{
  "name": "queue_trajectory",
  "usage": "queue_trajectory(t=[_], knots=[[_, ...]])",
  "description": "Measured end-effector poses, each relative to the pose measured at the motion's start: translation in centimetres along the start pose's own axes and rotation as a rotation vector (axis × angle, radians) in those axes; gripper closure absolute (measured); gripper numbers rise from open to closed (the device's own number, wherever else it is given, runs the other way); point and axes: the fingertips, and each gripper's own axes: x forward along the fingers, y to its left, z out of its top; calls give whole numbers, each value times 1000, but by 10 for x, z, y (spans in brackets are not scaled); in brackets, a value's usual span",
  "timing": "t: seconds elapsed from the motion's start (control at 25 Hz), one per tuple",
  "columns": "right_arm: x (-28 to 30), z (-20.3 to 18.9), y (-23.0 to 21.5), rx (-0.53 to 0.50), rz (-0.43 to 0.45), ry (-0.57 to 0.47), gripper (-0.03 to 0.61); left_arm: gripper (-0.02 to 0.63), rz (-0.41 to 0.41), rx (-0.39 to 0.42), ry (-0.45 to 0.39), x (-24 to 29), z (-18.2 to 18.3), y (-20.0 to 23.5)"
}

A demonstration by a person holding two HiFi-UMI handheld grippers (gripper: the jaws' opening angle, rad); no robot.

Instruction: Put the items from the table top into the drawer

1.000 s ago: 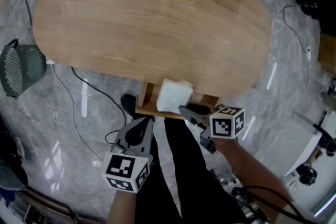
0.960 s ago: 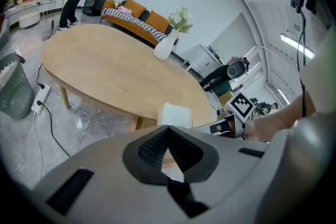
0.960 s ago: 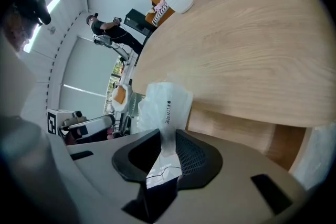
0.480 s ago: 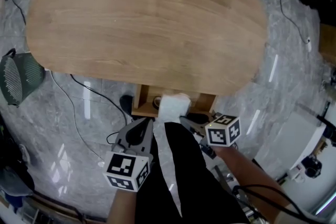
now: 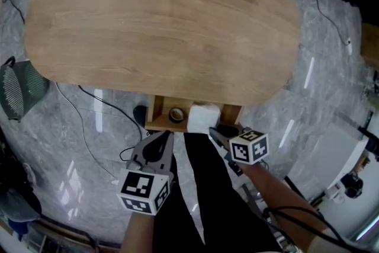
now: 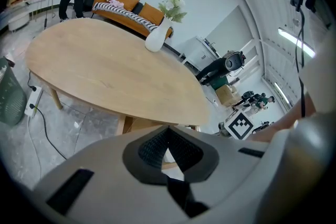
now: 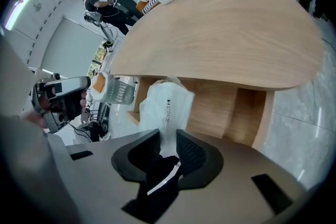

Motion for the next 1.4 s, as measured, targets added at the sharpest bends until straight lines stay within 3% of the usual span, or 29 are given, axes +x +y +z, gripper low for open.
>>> queue_trajectory(t=[0.16, 0.28, 0.6, 0.76, 0.96, 1.4], knots=[[2, 4, -6, 11, -28, -6, 457, 612, -3, -2, 6, 2, 2, -1], [6, 2, -13, 27, -59, 24, 388, 612, -11, -1, 13, 2, 2, -3], [-4, 10, -12, -2, -86, 26, 383, 612, -8, 13, 13, 0, 12, -3], [-14, 22, -6, 1, -91, -29, 384, 614, -39, 33, 17, -5, 18, -10], [-41, 43, 14, -29, -109, -134, 473, 613, -59, 90, 34, -29, 24, -20], [-144, 64, 84, -36, -150, -304, 532, 613, -55, 190, 61, -146, 48, -48]])
